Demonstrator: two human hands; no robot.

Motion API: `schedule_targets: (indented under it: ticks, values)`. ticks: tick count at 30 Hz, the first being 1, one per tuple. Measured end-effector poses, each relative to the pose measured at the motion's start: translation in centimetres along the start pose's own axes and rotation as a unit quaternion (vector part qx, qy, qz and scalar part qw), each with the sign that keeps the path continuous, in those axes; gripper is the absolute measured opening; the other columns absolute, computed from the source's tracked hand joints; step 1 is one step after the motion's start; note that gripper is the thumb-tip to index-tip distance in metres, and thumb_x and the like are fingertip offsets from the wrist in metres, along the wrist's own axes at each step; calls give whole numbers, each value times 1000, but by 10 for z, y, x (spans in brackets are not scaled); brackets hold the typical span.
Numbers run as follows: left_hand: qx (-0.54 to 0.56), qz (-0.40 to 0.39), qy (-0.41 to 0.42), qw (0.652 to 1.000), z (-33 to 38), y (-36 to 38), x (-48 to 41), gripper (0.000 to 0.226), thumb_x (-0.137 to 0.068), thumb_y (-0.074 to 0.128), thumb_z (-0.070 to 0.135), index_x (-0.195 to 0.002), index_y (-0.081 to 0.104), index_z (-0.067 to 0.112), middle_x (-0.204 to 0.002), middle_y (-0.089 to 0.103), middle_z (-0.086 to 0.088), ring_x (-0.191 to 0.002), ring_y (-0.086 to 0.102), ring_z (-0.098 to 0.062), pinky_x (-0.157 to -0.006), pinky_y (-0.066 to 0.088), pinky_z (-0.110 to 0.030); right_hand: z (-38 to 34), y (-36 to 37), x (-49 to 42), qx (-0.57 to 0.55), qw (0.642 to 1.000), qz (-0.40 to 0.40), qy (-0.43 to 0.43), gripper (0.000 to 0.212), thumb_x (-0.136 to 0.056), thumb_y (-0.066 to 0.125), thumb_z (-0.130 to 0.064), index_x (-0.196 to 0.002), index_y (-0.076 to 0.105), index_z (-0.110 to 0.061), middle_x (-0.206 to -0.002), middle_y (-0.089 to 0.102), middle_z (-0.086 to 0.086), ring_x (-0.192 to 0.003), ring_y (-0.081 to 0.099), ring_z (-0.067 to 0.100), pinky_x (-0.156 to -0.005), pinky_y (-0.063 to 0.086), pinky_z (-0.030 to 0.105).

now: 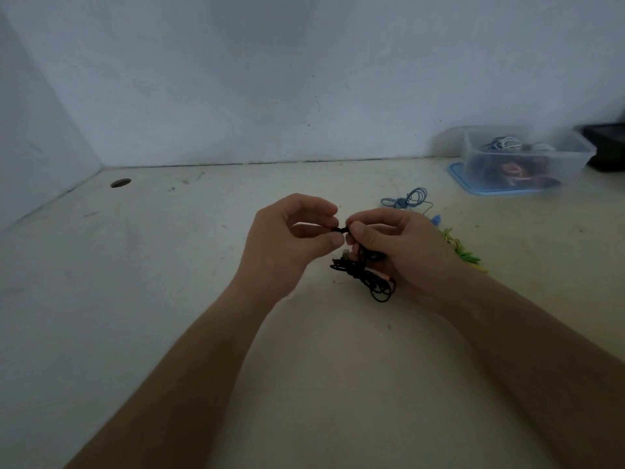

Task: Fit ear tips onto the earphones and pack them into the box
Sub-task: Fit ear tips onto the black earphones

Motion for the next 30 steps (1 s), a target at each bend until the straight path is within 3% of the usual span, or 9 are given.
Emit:
schedule_targets:
  ticks: [9,19,26,30]
  values:
    - [0,5,4,1000,0,1,1,30,-71,84,0,-96,70,9,-87,77,-4,-79,75,-17,-74,59,-25,0,1,-1,-1,1000,-13,-18,10,-84,69,-4,-93,71,-2,-72,70,14,-63,64,22,-63,58,27]
    - [66,-17,-28,997,-2,1,2,26,-77,76,-7,-98,70,7,-93,78,-5,-90,74,-19,-82,58,-26,1,-2,-3,12,999,6,-35,8,-82,71,-5,-89,71,-4,-71,69,12,-62,62,23,-64,56,29]
    - [63,-14,-33,997,-2,-1,1,23,-76,77,-4,-97,70,6,-88,77,-6,-86,75,-22,-76,59,-27,1,-3,-4,20,999,-7,-36,18,-71,75,-12,-87,72,-4,-75,71,12,-64,64,22,-67,56,29]
    - [74,-14,-31,997,-4,0,1,21,-77,76,-5,-95,70,6,-88,77,-9,-86,75,-23,-74,58,-25,0,-4,-4,12,999,-14,-33,10,-79,72,-4,-89,71,-1,-78,71,17,-63,64,21,-65,56,27]
Point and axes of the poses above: each hand's wrist, its own x-axis away from the middle knuckle, its own y-axis out of the palm, z = x × y, the point moved 1 cm from there along -x, towards the middle knuckle
